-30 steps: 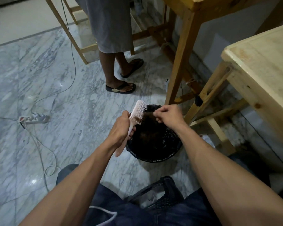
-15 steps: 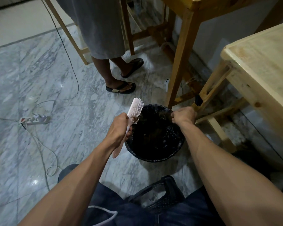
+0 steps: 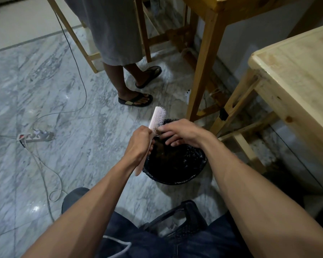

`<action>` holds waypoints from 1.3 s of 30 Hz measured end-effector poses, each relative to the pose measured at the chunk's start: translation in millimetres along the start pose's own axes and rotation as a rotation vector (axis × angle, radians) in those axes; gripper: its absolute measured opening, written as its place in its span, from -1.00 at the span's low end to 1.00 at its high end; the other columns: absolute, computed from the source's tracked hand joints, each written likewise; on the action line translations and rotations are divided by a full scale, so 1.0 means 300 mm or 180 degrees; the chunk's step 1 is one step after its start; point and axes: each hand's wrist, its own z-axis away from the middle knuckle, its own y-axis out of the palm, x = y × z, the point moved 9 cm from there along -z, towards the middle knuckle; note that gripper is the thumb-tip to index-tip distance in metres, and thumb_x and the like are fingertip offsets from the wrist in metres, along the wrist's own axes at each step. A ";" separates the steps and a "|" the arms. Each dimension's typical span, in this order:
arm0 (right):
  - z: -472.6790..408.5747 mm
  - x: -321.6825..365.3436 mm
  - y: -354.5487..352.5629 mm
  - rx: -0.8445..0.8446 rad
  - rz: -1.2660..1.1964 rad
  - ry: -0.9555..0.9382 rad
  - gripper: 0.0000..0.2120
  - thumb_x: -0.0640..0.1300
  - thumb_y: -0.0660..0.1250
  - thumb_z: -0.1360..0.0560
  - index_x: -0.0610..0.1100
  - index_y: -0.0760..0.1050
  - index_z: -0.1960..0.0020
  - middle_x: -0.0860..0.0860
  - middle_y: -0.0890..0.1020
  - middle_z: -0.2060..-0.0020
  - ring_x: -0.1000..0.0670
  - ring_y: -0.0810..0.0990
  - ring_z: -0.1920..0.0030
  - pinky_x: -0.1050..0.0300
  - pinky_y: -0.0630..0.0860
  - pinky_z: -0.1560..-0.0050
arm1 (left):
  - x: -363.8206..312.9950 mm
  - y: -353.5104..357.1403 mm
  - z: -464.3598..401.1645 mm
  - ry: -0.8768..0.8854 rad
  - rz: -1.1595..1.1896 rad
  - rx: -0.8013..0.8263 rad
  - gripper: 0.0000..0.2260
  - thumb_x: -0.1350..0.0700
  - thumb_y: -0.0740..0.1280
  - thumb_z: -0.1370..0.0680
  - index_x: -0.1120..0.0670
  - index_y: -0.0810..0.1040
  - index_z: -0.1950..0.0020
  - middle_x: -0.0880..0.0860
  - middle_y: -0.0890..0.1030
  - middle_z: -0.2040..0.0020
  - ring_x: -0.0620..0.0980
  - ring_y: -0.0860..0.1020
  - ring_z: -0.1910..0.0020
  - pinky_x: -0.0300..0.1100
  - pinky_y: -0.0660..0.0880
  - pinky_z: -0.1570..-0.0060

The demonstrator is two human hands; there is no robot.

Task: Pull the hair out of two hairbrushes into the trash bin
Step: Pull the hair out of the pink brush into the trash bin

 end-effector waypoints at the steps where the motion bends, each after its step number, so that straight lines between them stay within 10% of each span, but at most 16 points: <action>1: -0.005 -0.002 0.011 0.0080 0.0096 -0.0027 -0.74 -0.03 0.50 -0.51 -0.20 0.68 -0.09 -0.17 0.76 0.01 0.03 0.72 0.26 0.21 0.61 0.27 | -0.007 0.000 0.002 0.0034 -0.0048 0.0005 -0.73 0.01 0.12 -0.45 0.18 0.49 0.13 0.11 0.51 0.40 0.10 0.45 0.37 -0.02 0.37 0.32; 7: -0.017 -0.011 -0.055 -0.0596 -0.0001 -0.0183 -0.86 -0.32 0.48 -0.49 -0.23 0.66 0.25 -0.11 0.68 0.36 0.11 0.60 0.47 0.30 0.59 0.39 | 0.008 -0.029 0.008 -0.0067 -0.0011 -0.0156 -0.74 0.02 0.13 -0.43 0.18 0.48 0.19 0.12 0.52 0.38 0.09 0.44 0.40 -0.04 0.37 0.33; 22: 0.022 -0.165 -0.317 -0.2728 0.0304 0.0372 -0.85 -0.19 0.39 -0.45 -0.25 0.69 0.10 -0.13 0.73 0.31 -0.04 0.71 0.41 0.07 0.70 0.31 | -0.006 -0.061 0.026 0.0069 -0.0237 -0.0437 -0.68 -0.09 0.12 -0.63 0.11 0.52 0.01 0.11 0.61 0.19 0.06 0.50 0.29 -0.03 0.42 0.25; 30: -0.032 -0.133 -0.118 -0.0864 0.0864 0.0280 -0.35 -0.24 0.34 -0.55 -0.03 0.26 -0.60 -0.06 0.56 -0.20 -0.09 0.71 0.02 0.00 0.73 0.13 | -0.007 -0.083 0.008 0.0136 -0.0406 -0.0567 -0.70 -0.10 0.10 -0.66 0.09 0.46 0.04 0.14 0.61 0.13 0.11 0.53 0.25 0.03 0.47 0.19; 39: 0.023 0.078 -0.108 -0.1839 0.0232 -0.1015 -0.74 -0.02 0.58 -0.44 -0.05 0.74 -0.10 0.04 0.76 0.13 0.07 0.70 0.24 0.09 0.71 0.11 | -0.042 -0.019 0.044 0.0340 -0.0327 -0.0317 -0.70 0.01 0.10 -0.70 0.14 0.48 0.09 0.11 0.56 0.26 0.02 0.48 0.38 -0.14 0.40 0.43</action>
